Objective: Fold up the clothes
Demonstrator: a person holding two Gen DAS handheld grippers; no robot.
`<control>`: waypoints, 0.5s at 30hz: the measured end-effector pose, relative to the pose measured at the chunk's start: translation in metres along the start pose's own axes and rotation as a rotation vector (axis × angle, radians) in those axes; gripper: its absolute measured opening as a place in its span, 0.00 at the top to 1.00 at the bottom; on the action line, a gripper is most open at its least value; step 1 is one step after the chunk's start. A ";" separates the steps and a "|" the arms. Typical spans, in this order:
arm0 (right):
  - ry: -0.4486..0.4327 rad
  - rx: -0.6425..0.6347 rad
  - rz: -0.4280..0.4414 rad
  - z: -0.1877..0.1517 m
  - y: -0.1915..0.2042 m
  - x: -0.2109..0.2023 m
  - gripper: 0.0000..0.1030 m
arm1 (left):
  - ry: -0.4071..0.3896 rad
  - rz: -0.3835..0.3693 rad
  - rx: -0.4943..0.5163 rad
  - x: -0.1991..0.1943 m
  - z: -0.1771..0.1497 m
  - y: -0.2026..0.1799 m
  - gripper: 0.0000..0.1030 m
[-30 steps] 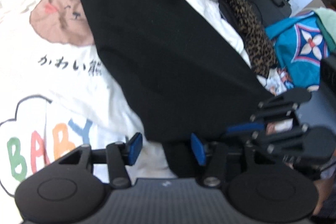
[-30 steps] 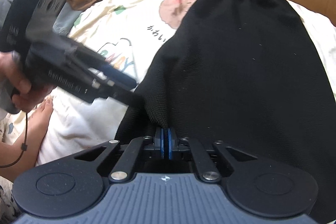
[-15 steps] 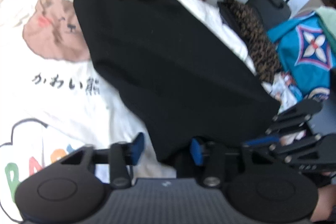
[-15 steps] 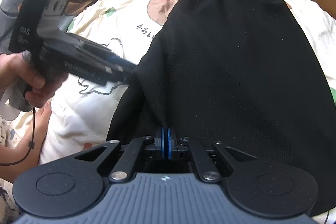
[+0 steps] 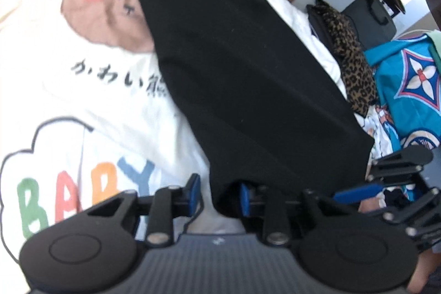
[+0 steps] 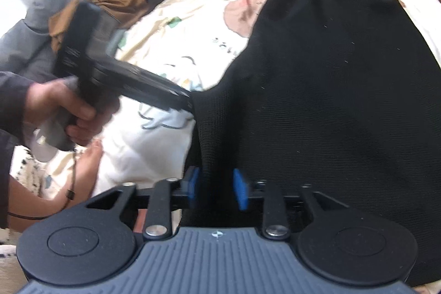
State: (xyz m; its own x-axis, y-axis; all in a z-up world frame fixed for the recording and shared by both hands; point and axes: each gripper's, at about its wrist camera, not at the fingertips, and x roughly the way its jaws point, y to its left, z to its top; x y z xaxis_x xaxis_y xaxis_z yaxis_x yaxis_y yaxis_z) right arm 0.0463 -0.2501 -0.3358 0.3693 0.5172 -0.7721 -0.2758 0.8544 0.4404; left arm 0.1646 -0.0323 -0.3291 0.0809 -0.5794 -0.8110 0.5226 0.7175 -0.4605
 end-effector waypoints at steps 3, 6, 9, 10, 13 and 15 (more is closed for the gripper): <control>-0.006 0.008 0.023 0.002 0.000 -0.001 0.65 | -0.010 -0.025 -0.048 -0.006 0.001 0.012 0.86; -0.007 0.020 0.016 0.003 -0.002 -0.001 0.65 | -0.018 -0.027 -0.068 -0.014 0.001 0.022 0.93; 0.000 0.046 -0.014 0.002 -0.009 0.001 0.65 | -0.022 -0.017 -0.054 -0.019 -0.002 0.025 0.95; 0.015 0.049 -0.034 0.001 -0.011 0.004 0.65 | -0.024 -0.014 -0.045 -0.020 -0.003 0.025 0.95; 0.078 0.053 -0.107 -0.005 -0.017 0.015 0.64 | -0.033 -0.001 -0.009 -0.024 -0.004 0.023 0.95; 0.111 0.047 -0.150 -0.010 -0.020 0.022 0.65 | -0.030 0.005 0.000 -0.023 -0.005 0.023 0.95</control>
State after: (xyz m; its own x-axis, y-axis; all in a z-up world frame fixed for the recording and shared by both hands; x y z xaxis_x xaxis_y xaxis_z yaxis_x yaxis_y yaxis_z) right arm 0.0511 -0.2568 -0.3661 0.3023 0.3774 -0.8753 -0.1826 0.9242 0.3354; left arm 0.1703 -0.0001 -0.3227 0.1089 -0.5873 -0.8020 0.5219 0.7205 -0.4567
